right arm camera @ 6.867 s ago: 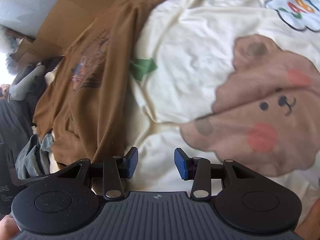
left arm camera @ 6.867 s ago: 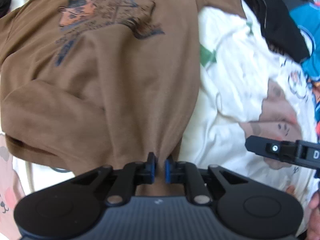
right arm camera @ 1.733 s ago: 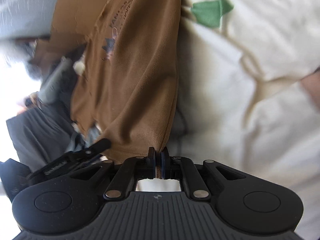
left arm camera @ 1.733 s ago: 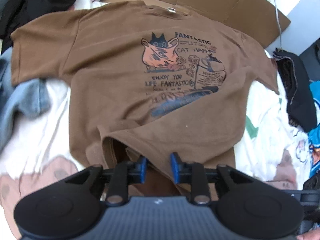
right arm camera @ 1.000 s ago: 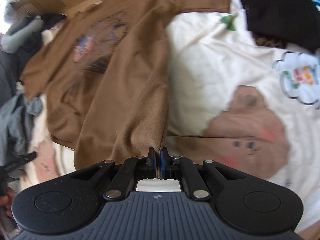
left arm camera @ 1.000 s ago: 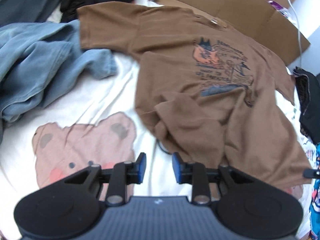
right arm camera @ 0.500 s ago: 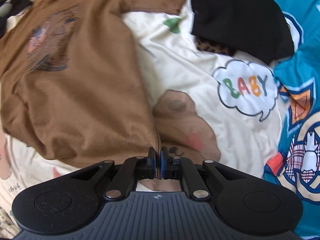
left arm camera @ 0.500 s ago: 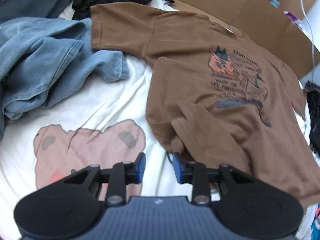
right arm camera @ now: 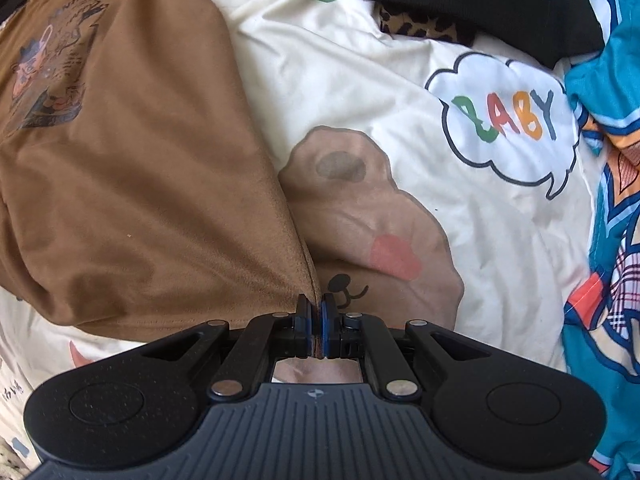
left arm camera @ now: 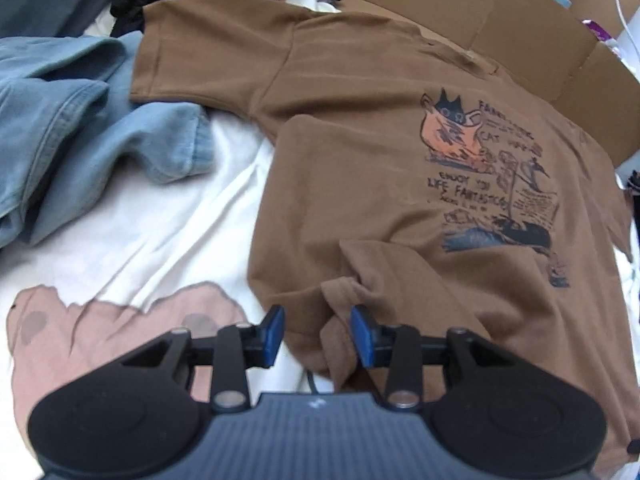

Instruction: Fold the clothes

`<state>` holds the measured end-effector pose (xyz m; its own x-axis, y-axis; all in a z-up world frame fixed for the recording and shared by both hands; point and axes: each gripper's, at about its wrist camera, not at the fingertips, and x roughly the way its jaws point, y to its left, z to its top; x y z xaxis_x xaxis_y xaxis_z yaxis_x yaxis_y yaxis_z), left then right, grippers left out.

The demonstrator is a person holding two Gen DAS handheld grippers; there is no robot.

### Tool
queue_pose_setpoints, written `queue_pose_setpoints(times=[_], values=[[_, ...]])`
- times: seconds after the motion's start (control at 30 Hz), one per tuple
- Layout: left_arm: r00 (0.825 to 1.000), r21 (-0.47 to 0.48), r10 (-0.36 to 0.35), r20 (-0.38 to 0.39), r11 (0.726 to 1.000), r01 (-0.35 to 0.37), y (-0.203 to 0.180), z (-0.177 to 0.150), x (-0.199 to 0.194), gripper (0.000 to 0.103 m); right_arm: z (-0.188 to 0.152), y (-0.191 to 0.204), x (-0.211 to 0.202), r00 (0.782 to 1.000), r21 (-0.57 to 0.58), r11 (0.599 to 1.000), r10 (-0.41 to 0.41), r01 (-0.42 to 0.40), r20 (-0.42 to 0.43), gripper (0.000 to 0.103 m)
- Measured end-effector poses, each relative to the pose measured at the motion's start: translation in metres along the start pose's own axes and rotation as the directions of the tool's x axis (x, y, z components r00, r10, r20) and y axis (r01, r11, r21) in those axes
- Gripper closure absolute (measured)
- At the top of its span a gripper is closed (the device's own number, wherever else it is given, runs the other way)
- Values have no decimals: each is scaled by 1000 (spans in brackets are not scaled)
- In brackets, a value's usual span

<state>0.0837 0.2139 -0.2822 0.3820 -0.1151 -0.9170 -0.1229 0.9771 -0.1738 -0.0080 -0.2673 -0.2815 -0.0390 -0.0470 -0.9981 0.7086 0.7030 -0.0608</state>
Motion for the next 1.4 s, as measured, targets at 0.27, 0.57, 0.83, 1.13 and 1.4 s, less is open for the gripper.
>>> queue_pose_setpoints(times=[0.27,0.57,0.83,1.13,1.4], values=[[995,-53,-96,-15,994,95,-2,-12,9,80,-1,-3,10,1000,46,999,16,-15,-10,101],[972,-11,-231,43,973,232,-24,-40,-23,99,-4,-1,10,1000,51,999,21,-21,-6,101],[959,133,-283,-12,950,282,-63,-62,-24,99,-6,7,12,1000,47,999,15,-14,-12,101],[956,185,-284,-70,938,292,-70,-71,-25,87,-8,15,17,1000,48,999,13,-11,-23,100],[968,147,-252,-13,957,252,-36,-64,-53,87,-10,22,19,1000,54,998,9,-7,-28,100]])
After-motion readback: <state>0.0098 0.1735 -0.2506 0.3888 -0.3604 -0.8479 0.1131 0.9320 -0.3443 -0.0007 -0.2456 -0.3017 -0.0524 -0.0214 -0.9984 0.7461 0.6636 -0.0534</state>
